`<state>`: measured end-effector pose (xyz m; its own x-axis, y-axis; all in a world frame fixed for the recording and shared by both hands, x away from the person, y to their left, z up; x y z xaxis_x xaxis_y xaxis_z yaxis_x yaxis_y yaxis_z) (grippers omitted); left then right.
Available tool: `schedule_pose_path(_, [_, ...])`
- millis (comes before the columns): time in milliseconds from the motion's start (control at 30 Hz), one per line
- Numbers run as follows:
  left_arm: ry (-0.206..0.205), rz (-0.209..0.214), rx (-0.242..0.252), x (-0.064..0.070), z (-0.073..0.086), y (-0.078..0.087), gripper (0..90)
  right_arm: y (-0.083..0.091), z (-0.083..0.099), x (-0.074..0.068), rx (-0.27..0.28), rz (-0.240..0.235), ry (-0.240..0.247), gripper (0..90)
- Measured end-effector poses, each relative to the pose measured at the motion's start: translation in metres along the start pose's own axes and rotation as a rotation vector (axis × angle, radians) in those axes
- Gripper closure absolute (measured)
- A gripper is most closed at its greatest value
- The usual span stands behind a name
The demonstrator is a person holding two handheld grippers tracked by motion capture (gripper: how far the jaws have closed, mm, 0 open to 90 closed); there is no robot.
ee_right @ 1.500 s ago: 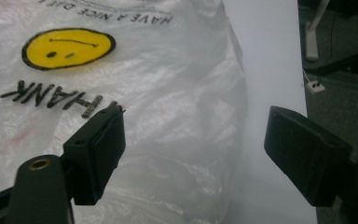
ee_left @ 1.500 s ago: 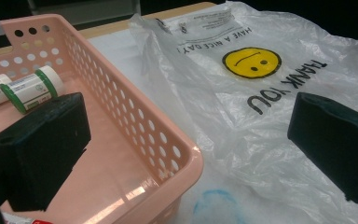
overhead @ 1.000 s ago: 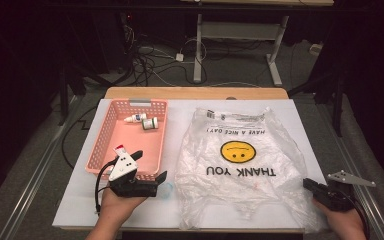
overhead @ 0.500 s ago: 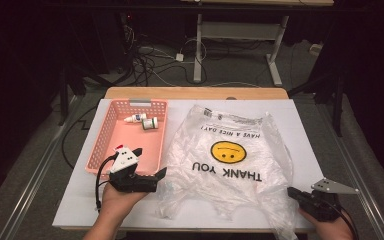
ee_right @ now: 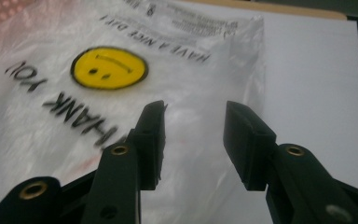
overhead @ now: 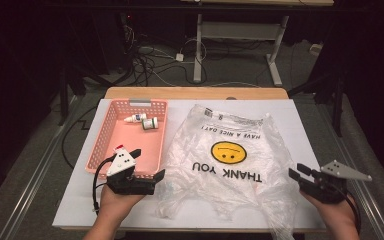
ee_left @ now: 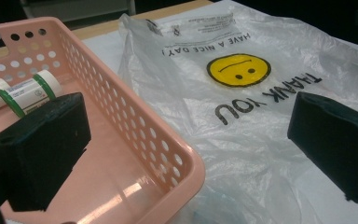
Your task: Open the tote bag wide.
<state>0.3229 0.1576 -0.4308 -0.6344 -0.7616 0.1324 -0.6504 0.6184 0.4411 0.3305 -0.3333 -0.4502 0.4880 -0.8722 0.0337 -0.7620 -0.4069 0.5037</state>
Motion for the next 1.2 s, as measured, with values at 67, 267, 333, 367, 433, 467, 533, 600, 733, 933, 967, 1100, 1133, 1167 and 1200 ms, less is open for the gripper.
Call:
schedule_pose_path(67, [0.003,0.001,0.013,-0.001,0.003,0.001,0.0,-0.014,-0.012,0.011,0.002,0.008,0.007,57.9])
schedule_pose_path(267, [0.005,-0.013,0.025,-0.001,0.003,0.004,0.0,-0.056,-0.041,0.042,-0.01,0.027,-0.005,57.4])
schedule_pose_path(333, [-0.007,-0.016,0.029,0.0,0.003,0.005,0.0,-0.075,-0.053,0.053,-0.019,0.032,-0.005,58.5])
schedule_pose_path(367, [-0.014,-0.02,0.027,0.0,0.003,0.005,0.0,-0.085,-0.058,0.059,-0.024,0.031,-0.009,58.5])
schedule_pose_path(433, [-0.016,-0.023,0.026,0.0,0.004,0.004,0.0,-0.106,-0.069,0.07,-0.035,0.028,-0.021,58.5])
schedule_pose_path(467, [-0.014,-0.022,0.026,0.0,0.004,0.003,0.0,-0.117,-0.073,0.076,-0.047,0.024,-0.024,58.5])
schedule_pose_path(533, [-0.005,-0.02,0.023,-0.001,0.005,0.003,0.0,-0.146,-0.081,0.089,-0.076,0.012,-0.047,58.0])
schedule_pose_path(600, [0.004,-0.023,0.022,-0.002,0.006,0.002,0.0,-0.162,-0.083,0.093,-0.101,0.01,-0.036,56.7])
schedule_pose_path(733, [0.002,-0.024,0.021,-0.001,0.006,0.002,0.0,-0.181,-0.079,0.098,-0.152,0.005,-0.041,56.7])
schedule_pose_path(933, [0.002,-0.011,0.025,0.002,0.005,0.001,0.0,-0.202,-0.063,0.098,-0.207,-0.031,-0.051,88.2])
schedule_pose_path(967, [0.0,-0.007,0.022,0.003,0.005,0.0,0.0,-0.201,-0.063,0.099,-0.203,-0.013,-0.037,90.0])
schedule_pose_path(1100, [-0.003,0.002,0.017,0.004,0.005,-0.001,0.0,-0.187,-0.068,0.117,-0.166,0.062,-0.045,90.0])
schedule_pose_path(1133, [-0.005,0.005,0.016,0.005,0.005,-0.001,0.0,-0.182,-0.069,0.124,-0.159,0.08,-0.057,90.0])
schedule_pose_path(1167, [-0.005,0.005,0.016,0.005,0.005,-0.001,0.0,-0.176,-0.068,0.131,-0.155,0.099,-0.068,90.0])
schedule_pose_path(1200, [-0.006,0.008,0.016,0.005,0.005,-0.001,0.0,-0.17,-0.067,0.139,-0.149,0.118,-0.079,90.0])
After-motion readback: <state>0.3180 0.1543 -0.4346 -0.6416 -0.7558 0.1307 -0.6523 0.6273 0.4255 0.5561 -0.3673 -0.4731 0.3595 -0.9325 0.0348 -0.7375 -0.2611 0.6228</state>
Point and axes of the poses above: each handheld gripper's, and its own axes: y roughly backward along the jaws, z roughly out of its underside, x roughly to its right, the point moved 4 cm from there along -y, roughly forward along the jaws, and after that the axes turned 4 degrees about y, right-handed, at the moved point
